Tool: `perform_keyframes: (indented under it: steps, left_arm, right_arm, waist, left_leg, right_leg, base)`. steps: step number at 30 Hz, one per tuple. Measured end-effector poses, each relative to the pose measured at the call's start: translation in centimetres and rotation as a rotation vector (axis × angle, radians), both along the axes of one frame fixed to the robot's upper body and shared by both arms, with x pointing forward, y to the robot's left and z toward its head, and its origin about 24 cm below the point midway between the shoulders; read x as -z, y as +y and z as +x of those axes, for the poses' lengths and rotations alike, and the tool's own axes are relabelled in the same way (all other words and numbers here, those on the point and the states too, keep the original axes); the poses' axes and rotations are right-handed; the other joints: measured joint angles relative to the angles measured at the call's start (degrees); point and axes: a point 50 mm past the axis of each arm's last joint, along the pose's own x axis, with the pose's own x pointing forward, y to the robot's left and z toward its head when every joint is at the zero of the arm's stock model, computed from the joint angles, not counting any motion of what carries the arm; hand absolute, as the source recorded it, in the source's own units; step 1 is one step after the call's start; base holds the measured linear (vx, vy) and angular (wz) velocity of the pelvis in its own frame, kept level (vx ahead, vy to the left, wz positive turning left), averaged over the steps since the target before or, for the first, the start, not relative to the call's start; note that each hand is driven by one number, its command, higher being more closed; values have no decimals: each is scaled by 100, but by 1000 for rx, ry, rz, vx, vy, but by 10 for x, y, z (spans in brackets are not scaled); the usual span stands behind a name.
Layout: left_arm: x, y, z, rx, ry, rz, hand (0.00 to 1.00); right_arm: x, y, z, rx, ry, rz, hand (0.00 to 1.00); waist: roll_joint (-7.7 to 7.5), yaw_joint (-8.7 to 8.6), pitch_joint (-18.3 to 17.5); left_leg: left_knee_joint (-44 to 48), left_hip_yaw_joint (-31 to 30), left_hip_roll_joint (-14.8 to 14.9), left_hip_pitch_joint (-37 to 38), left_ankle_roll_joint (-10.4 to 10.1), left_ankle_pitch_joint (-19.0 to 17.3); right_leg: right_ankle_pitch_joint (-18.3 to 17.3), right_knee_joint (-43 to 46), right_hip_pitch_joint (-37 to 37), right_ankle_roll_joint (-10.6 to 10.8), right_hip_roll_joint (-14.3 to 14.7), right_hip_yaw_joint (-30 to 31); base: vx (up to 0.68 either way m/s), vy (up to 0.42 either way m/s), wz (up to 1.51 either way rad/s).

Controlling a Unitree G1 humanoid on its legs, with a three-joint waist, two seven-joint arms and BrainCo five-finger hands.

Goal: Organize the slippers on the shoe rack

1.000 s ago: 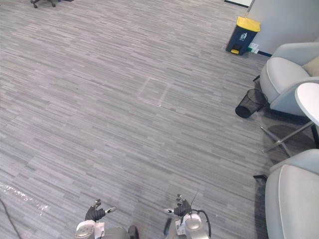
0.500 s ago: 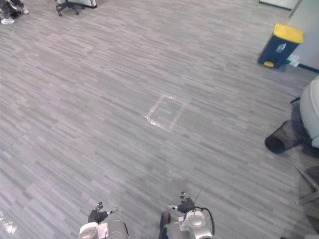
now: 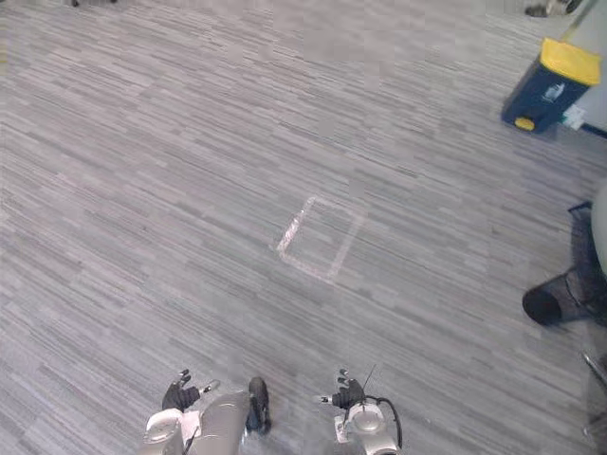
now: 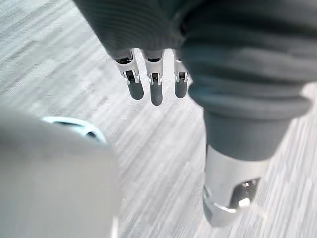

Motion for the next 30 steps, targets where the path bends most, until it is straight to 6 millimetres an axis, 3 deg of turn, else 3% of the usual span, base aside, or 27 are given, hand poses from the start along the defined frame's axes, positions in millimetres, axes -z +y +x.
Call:
perform_keyframes:
  steps: [2, 3, 5, 6, 7, 9, 10, 11, 13, 14, 15, 16, 17, 19, 21, 23, 24, 25, 26, 27, 28, 29, 30]
  left_arm:
    - [2, -4, -3, 25, 13, -3, 0]
    - [3, -5, -4, 26, 19, -5, 0]
    - [2, -7, -1, 40, 16, -5, 0]
    - [1, -8, 3, 47, 6, -7, 0]
    - [0, -9, 5, 55, -1, -9, 0]
    - [2, -8, 2, 78, 15, -2, 0]
    - [5, -9, -5, 77, 40, -8, 0]
    - [7, -11, -8, 78, 51, -12, 0]
    - [9, -14, -11, 90, 63, -15, 0]
    - [8, -17, -9, 80, 57, -25, 0]
    - [9, -18, -11, 65, 61, -35, 0]
    - [10, -19, -13, 59, 66, -39, 0]
    - [10, -19, -14, 40, 63, -48, 0]
    - [7, -15, -10, 38, 44, -39, 0]
    - [5, -15, -6, 39, 23, -37, 0]
    - [3, -14, -2, 41, 8, -34, 0]
    - [2, -13, 0, 41, 4, -32, 0]
    - [2, -12, 0, 43, 1, -27, 0]
    - [2, -12, -1, 43, 2, -28, 0]
    - [6, -19, -8, 34, 22, -48, 0]
    - [6, -14, -7, 27, 22, -39, 0]
    - [6, -13, -8, 28, 25, -35, 0]
    - [5, -5, -8, 32, 27, -13, 0]
  right_arm:
    - [-2, -3, 3, 0, -11, -8, 0]
    - [-4, -2, 7, -3, -26, -6, 0]
    - [-6, -2, 13, -5, -46, -6, 0]
    - [-8, -2, 17, -3, -59, -6, 0]
    - [-9, -3, 18, 4, -61, -5, 0]
    - [-6, -3, 14, 10, -45, -5, 0]
    - [-5, -8, 11, 15, -39, -14, 0]
    - [-5, -10, 8, 27, -31, -16, 0]
    - [-5, -12, 8, 43, -35, -14, 0]
    - [-5, -16, 8, 65, -38, -13, 0]
    - [-6, -18, 8, 70, -42, -16, 0]
    - [-6, -18, 8, 71, -41, -17, 0]
    - [-5, -16, 3, 84, -38, -6, 0]
    - [-4, -11, 1, 103, -32, 20, 0]
    - [-3, -11, 0, 109, -27, 25, 0]
    - [-3, -11, -1, 110, -21, 25, 0]
    - [-3, -7, 2, 109, -26, 35, 0]
    - [-2, -9, -2, 118, -18, 29, 0]
    - [-1, -11, -4, 118, -11, 24, 0]
    - [0, -18, -7, 107, -1, -2, 0]
    - [-2, -18, -3, 104, -11, -5, 0]
    - [-1, -16, -4, 104, -11, -2, 0]
    - [1, -10, -9, 104, 2, 15, 0]
  waist:
    - [83, -106, 0]
    - [102, -181, 13]
    - [128, -242, 27]
    - [153, -280, 42]
    - [134, -314, 55]
    - [-29, -312, 7]
    - [22, -357, -66]
    - [90, -380, -186]
    - [256, -490, -283]
    - [392, -498, -256]
    - [476, -505, -230]
    - [493, -499, -225]
    - [500, -470, -196]
    - [405, -425, -171]
    - [393, -347, -185]
    - [354, -188, -154]
    - [294, -161, -117]
    - [269, -168, -114]
    - [297, -166, -130]
    - [552, -141, -161]
    - [499, -175, -125]
    - [436, -203, -135]
    - [231, -170, -195]
  left_leg:
    - [-402, -88, -29, 666, 42, -57]
    - [-624, -129, -18, 1007, 55, -66]
    - [-884, -144, 53, 1334, 49, -68]
    - [-1081, -145, 130, 1547, 1, -96]
    - [-1303, -130, 158, 1791, -159, -193]
    - [-1473, -128, 20, 2194, -397, -423]
    - [-1430, -212, 91, 2465, -527, -628]
    - [-1255, -307, 218, 2449, -562, -647]
    - [-256, -478, 511, 2108, -575, -646]
    - [977, -481, 784, 1692, -925, -399]
    - [1949, -523, 997, 1375, -1061, 104]
    - [2243, -544, 1074, 1268, -1084, 131]
    - [3674, -440, 1398, 756, -1099, 31]
    - [4107, -289, 1488, 273, -917, -194]
    - [3916, -231, 1462, -239, -771, -459]
    - [3176, -362, 1285, -587, -731, -645]
    - [2279, -725, 986, -780, -755, -644]
    - [1215, -1399, 588, -852, -865, -488]
    - [937, -1584, 531, -842, -907, -380]
    - [217, -2200, 602, -805, -1122, 637]
    - [573, -1986, 553, -733, -928, 476]
    - [575, -1904, 531, -696, -896, 406]
    - [596, -1540, 489, -567, -851, 124]
  right_leg:
    - [-300, 166, -457, -274, 87, -332]
    - [-512, -267, -796, -434, 188, -545]
    - [-542, -1392, -1194, -539, 359, -823]
    - [-234, -2718, -1393, -576, 548, -959]
    - [307, -3987, -1455, -529, 664, -1091]
    - [618, -4538, -1625, -551, 602, -1191]
    - [1189, -4355, -1607, -901, 691, -1016]
    - [1363, -4160, -1654, -1072, 758, -914]
    - [1241, -3946, -1579, -1257, 927, -983]
    - [1039, -3920, -1315, -1287, 1087, -1059]
    - [905, -4009, -1033, -1341, 1222, -1027]
    - [878, -4055, -936, -1366, 1247, -997]
    - [674, -4348, -305, -1401, 1443, -824]
    - [500, -4653, 253, -1389, 1509, -518]
    - [466, -4826, 596, -1365, 1519, -168]
    - [460, -4895, 773, -1350, 1461, 230]
    - [392, -4922, 924, -1239, 1325, 590]
    - [258, -4911, 1021, -1036, 1163, 909]
    - [218, -4895, 1017, -970, 1172, 981]
    - [-48, -4735, 1013, -743, 1313, 1338]
    - [-235, -4451, 999, -611, 1180, 1584]
    - [-253, -4385, 969, -586, 1139, 1624]
    - [-358, -4173, 842, -482, 976, 1738]
  base:
    - [666, 134, 36]
    - [536, 39, 31]
    - [530, 4, 28]
    - [540, -26, 29]
    - [557, -41, 29]
    - [667, -134, 21]
    - [783, -210, 19]
    - [828, -277, 25]
    - [638, -245, 20]
    - [582, -180, 0]
    - [584, -148, -12]
    - [764, -158, -34]
    - [742, -140, -37]
    - [669, -73, -63]
    - [496, 41, -98]
    - [397, 157, -116]
    - [401, 261, -127]
    - [388, 283, -124]
    - [365, 317, -149]
    - [383, 336, -140]
    - [372, 331, -135]
    - [330, 291, -105]
    - [266, 243, -99]
